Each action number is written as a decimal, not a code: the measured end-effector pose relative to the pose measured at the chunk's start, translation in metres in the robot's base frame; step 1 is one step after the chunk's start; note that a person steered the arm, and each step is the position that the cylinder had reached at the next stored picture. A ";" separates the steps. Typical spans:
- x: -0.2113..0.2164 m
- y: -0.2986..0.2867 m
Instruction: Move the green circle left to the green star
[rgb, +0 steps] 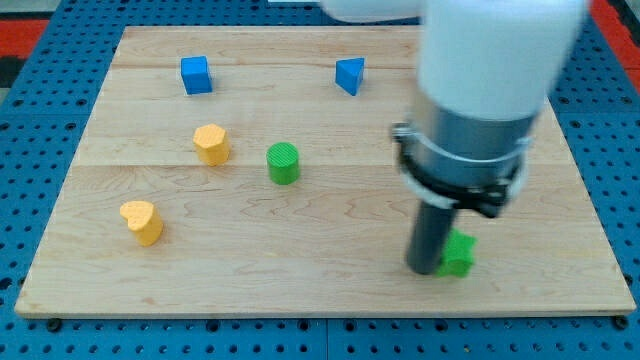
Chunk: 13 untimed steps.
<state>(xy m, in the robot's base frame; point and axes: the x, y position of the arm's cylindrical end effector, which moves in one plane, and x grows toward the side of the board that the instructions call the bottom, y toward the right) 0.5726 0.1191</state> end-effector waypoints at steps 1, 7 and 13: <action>0.000 0.063; -0.082 -0.255; -0.121 -0.121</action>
<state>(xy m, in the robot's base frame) 0.4518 -0.0023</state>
